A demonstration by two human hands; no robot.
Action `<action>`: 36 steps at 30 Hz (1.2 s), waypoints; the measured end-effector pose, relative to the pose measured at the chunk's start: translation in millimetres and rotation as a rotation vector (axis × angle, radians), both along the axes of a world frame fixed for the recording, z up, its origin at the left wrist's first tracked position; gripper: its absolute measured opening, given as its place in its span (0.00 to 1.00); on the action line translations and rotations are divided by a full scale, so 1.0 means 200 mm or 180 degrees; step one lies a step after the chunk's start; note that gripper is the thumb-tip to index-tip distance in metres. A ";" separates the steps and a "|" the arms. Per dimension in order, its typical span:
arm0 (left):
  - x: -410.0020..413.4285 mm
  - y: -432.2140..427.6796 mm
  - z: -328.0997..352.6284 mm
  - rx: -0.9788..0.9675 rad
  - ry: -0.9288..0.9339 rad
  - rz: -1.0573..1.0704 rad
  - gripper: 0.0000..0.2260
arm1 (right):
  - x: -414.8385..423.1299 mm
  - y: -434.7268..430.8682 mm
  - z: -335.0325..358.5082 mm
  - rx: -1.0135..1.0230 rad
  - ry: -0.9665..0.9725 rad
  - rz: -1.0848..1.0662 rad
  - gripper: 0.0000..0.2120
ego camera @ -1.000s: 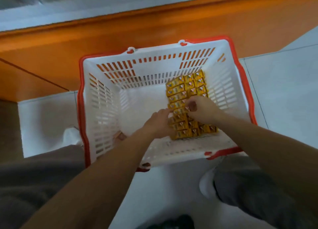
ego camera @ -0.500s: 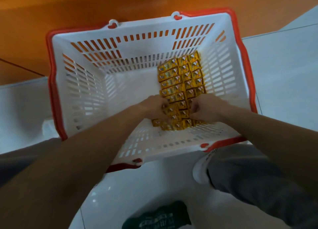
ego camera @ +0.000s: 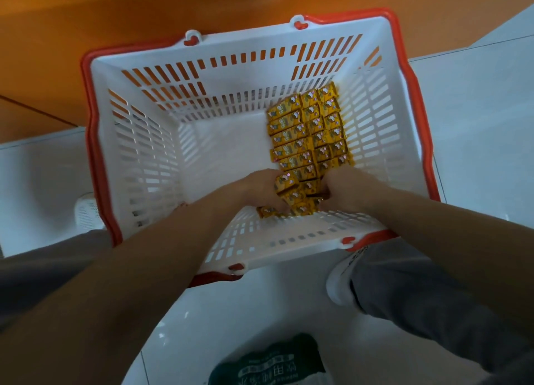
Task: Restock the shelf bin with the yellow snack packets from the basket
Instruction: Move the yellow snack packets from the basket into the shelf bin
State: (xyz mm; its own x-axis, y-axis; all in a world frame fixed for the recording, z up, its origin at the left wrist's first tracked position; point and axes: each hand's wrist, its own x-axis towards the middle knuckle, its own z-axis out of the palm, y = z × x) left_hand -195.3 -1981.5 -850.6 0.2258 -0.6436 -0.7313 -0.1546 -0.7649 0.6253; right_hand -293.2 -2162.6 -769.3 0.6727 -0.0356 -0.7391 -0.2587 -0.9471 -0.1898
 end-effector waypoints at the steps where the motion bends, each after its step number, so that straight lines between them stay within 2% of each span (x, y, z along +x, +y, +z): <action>1: 0.00 0.00 0.00 0.0014 -0.0058 0.0015 0.36 | 0.00 0.00 0.00 -0.0018 -0.0010 0.0065 0.11; 6: 0.03 0.02 0.00 0.0114 -0.0178 -0.0024 0.45 | 0.01 0.01 0.01 -0.0053 -0.0095 0.0216 0.08; 11: 0.02 0.01 0.03 0.0004 -0.0373 -0.0058 0.40 | -0.01 0.02 -0.01 -0.0089 -0.0271 0.0406 0.09; 14: 0.04 0.04 0.03 0.0052 -0.0237 0.0100 0.36 | 0.00 0.02 -0.02 -0.0089 -0.0269 0.0404 0.10; 17: 0.06 0.09 0.02 0.0186 -0.0119 0.0178 0.37 | 0.00 0.02 -0.02 -0.0021 -0.0211 0.0355 0.08; 21: 0.05 0.11 0.02 0.0246 -0.0174 -0.0009 0.44 | 0.01 0.03 -0.04 0.0156 -0.0076 0.0087 0.08; 26: 0.08 0.11 0.06 0.0219 -0.0236 -0.0045 0.38 | 0.02 -0.01 -0.01 0.0509 0.0282 -0.0480 0.14; 29: 0.10 0.12 0.12 0.0236 -0.0292 0.0118 0.37 | 0.06 -0.02 0.06 0.0649 0.0443 -0.0546 0.11; 33: 0.18 0.14 0.30 0.0072 -0.0431 0.0495 0.26 | 0.14 -0.04 0.23 0.0969 0.0307 -0.0958 0.06; 35: 0.24 0.16 0.44 -0.0032 -0.0475 0.0744 0.27 | 0.18 -0.05 0.36 0.1086 0.0095 -0.1090 0.06; 36: 0.27 0.17 0.53 -0.0045 -0.0546 0.0828 0.32 | 0.19 -0.06 0.43 0.1162 -0.0008 -0.1177 0.07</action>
State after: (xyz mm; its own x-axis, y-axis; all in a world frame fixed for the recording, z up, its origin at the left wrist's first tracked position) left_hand -142.2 -1947.2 -744.9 0.5037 -0.5578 -0.6596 -0.0590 -0.7840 0.6179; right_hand -254.5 -2174.1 -682.3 0.6657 -0.0114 -0.7461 -0.5627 -0.6644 -0.4919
